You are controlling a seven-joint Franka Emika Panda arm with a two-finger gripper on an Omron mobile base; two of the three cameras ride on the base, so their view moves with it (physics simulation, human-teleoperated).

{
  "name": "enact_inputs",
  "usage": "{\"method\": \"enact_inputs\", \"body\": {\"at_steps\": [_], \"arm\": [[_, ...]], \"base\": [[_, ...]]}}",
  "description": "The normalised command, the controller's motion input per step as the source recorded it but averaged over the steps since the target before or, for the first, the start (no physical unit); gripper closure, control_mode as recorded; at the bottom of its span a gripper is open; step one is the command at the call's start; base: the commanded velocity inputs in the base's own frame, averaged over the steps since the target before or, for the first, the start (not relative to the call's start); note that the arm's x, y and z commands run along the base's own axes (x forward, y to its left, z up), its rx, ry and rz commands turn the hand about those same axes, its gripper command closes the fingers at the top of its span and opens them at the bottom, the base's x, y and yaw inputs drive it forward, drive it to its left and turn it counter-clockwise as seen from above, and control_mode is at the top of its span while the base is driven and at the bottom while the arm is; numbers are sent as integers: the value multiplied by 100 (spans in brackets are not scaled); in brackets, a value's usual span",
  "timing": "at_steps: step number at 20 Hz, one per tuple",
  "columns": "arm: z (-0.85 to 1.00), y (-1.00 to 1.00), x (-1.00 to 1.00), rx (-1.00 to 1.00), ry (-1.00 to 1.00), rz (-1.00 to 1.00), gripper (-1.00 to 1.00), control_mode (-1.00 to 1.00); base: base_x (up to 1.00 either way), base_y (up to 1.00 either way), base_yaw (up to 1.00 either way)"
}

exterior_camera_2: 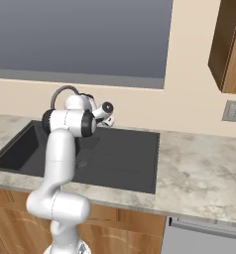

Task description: Soak the sponge with water for a few seconds and then drop it inside the sink.

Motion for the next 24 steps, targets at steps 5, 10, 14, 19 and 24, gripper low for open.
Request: {"method": "enact_inputs", "body": {"at_steps": [5, 10, 14, 19, 24], "arm": [[-5, -61, 0, 0, 5, -3, -100, -100], [-7, -61, 0, 0, 3, -2, -100, -100], [-12, -59, 0, 0, 4, -3, -100, -100], [-25, -61, 0, -1, 5, -2, -100, -100], [-36, -60, 0, -1, 4, -2, -100, -100]], "base": [[0, 0, 0], [0, 0, 0], [0, 0, 0], [0, 0, 0], [0, 0, 0]]}}
